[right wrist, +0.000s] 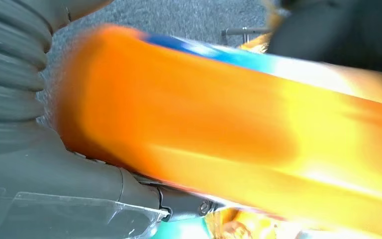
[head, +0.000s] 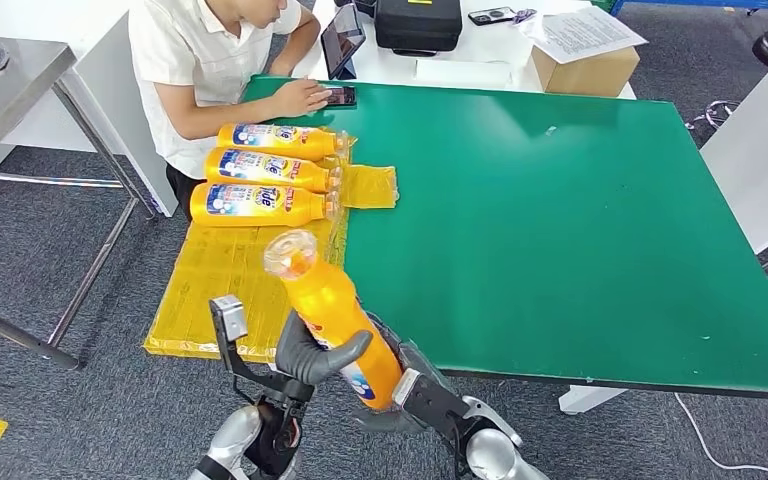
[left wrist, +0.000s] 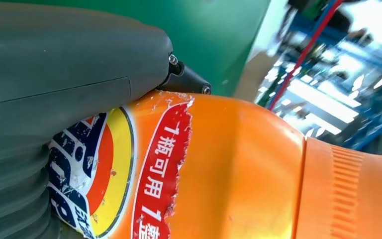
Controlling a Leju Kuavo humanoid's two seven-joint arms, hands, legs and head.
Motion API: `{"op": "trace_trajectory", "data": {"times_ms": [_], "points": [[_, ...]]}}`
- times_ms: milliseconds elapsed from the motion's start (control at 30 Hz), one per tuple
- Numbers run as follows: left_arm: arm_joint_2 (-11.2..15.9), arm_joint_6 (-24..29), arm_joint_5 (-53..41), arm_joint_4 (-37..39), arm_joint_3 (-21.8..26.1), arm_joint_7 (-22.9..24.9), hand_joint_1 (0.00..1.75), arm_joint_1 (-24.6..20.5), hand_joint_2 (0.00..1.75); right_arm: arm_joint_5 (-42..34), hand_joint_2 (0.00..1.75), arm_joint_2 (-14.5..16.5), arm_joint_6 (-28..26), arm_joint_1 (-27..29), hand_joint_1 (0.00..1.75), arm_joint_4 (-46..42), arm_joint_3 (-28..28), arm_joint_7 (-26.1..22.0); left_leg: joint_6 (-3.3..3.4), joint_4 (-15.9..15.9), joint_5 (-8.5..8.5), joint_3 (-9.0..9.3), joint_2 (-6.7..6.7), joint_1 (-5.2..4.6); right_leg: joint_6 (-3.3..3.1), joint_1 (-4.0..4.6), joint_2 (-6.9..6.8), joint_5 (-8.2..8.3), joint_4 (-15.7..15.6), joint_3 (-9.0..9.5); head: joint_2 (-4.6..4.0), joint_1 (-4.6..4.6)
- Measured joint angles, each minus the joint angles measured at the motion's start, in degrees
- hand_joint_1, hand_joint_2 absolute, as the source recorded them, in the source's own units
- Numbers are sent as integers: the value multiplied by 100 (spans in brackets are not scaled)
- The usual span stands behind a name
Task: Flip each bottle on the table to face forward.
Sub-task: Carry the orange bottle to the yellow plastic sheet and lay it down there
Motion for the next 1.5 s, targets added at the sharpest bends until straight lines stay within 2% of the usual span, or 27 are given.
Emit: {"op": "trace_trajectory", "data": {"times_ms": [100,233,300,367,433,533,600,667,700,867,1000,1167,1233,1333,1367,1467,1500], "points": [[-2,3,36,-224,120,2,175,119,175,-11,175,29,-8,107,0,-67,-32,-16,0,0,0,-1,1,0,-2,0,1,0,0,-2,0,0],[-13,5,54,-366,186,3,175,201,175,-18,0,65,-14,153,0,-128,-54,-26,1,0,2,1,4,0,-2,-1,1,1,0,0,0,1],[-21,182,-27,-391,219,-26,175,212,175,-22,0,93,-169,207,0,-155,-81,-79,2,0,2,2,1,-1,-1,-1,0,1,0,1,0,2],[-17,846,-518,-366,251,-171,175,166,175,-61,0,183,-767,391,0,-228,-193,-236,2,0,2,0,-3,-1,-1,0,-3,1,1,3,0,2],[10,1704,-1264,-279,286,-447,175,71,175,-170,0,363,-1861,658,0,-425,-439,-536,1,0,2,-5,-7,0,-1,0,-6,1,3,0,0,0],[45,2674,-2309,-125,320,-805,175,-81,175,-287,0,711,-3720,934,0,-1123,-1058,-1114,0,0,3,-10,-6,0,-2,0,-7,1,5,-8,0,-1],[86,3291,-3238,35,266,-756,175,-260,175,-225,0,928,-4340,1016,0,-1791,-1581,-1289,0,0,4,-9,-6,0,-2,0,-7,0,5,-6,0,1],[170,3619,-4365,301,161,-423,175,-500,175,-167,0,1060,-4453,1058,0,-2294,-2019,-1322,1,0,4,-4,-7,0,-2,-1,-7,0,5,0,0,2],[223,3599,-4888,457,111,-202,175,-612,175,-163,0,1085,-4457,1076,0,-2428,-2151,-1324,1,0,4,-3,-7,-1,-2,-1,-7,0,5,2,0,3],[435,2870,-6712,1318,-14,679,175,-1053,175,-432,0,1101,-4353,1114,0,-2590,-2345,-1324,2,0,8,-1,7,-3,-1,-2,-1,5,5,-4,0,1],[505,2479,-7475,1865,-82,1151,175,-1460,175,-592,0,1140,-4189,1110,0,-2563,-2389,-1324,-1,0,12,-1,0,-1,-1,-1,-3,5,8,0,0,2],[549,2342,-7705,2238,-113,1309,171,-1776,175,-664,0,1160,-4106,1109,0,-2519,-2434,-1324,-1,0,12,-1,-1,-1,-2,-1,-3,4,11,-1,0,1],[563,2242,-7853,2367,-143,1392,156,-1867,175,-681,0,1173,-4046,1107,0,-2502,-2452,-1324,-1,0,12,-2,-2,-1,-2,-1,-3,3,10,-1,0,1],[581,1847,-8201,2653,-207,1607,117,-2101,175,-719,0,1212,-3838,1096,0,-2458,-2492,-1324,-1,0,12,-1,-3,-1,-3,-1,-3,3,10,2,0,2],[586,1658,-8306,2781,-228,1676,100,-2209,175,-739,0,1229,-3748,1087,0,-2435,-2515,-1324,-1,0,12,-1,-3,-1,-3,-1,-4,3,11,3,0,2],[600,1246,-8469,3200,-264,1804,27,-2546,175,-803,0,1286,-3513,1057,0,-2347,-2576,-1324,-3,0,14,5,-3,-1,-3,-1,-3,4,11,8,0,2],[603,1173,-8495,3345,-266,1834,11,-2653,175,-823,0,1306,-3447,1048,0,-2311,-2595,-1324,-4,0,15,7,-3,-1,-3,-1,-3,5,12,9,0,2]]}}
